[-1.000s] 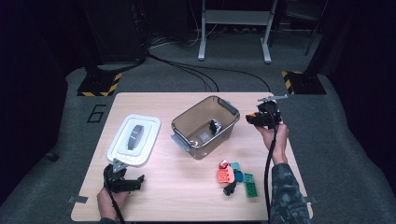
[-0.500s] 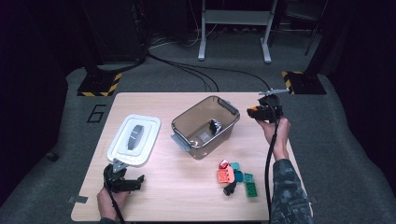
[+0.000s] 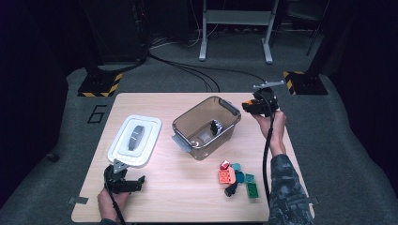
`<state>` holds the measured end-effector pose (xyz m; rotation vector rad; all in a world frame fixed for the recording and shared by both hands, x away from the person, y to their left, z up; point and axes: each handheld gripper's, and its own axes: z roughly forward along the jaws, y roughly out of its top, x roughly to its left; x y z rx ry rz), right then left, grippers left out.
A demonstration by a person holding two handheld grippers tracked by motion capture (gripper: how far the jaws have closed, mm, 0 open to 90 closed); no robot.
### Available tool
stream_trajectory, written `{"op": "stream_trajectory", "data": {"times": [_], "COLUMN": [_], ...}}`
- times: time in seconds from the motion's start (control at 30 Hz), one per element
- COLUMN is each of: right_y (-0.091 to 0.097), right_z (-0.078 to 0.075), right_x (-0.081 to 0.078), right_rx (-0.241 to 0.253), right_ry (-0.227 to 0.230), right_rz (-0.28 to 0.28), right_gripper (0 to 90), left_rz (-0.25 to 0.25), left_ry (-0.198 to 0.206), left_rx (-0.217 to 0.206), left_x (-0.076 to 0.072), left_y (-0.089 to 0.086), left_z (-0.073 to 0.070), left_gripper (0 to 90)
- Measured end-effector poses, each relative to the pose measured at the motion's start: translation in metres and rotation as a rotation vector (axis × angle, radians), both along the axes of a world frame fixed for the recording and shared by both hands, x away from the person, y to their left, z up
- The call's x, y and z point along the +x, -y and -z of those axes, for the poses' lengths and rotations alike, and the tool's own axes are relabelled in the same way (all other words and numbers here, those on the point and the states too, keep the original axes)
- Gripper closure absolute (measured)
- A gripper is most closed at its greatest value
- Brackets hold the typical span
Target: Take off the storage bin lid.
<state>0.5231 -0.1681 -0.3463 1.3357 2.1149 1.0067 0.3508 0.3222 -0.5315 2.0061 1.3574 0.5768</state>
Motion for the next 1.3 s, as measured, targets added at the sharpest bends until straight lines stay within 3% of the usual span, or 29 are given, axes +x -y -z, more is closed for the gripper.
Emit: {"op": "stream_trajectory", "data": {"times": [0.1, 0.5, 0.83, 1.3], "right_y": [-0.01, -0.047, -0.054, -0.057], "right_z": [0.0, 0.019, 0.034, 0.037], "right_x": [0.002, 0.005, 0.006, 0.006], "right_rx": [-0.002, -0.036, -0.058, -0.089], "right_ry": [0.005, -0.072, -0.128, -0.167], "right_rz": [-0.028, -0.12, -0.156, -0.202], "right_gripper": [58.9, 58.9, 58.8, 58.3], "left_rz": [-0.003, -0.003, -0.003, 0.0], "left_ry": [-0.001, -0.001, -0.001, 0.0], "left_rx": [-0.005, -0.005, -0.005, 0.0], "left_x": [0.0, 0.0, 0.0, 0.0], "left_y": [0.0, 0.0, 0.0, 0.0], "left_z": [0.0, 0.0, 0.0, 0.0], "left_gripper": [0.1, 0.1, 0.1, 0.1]}}
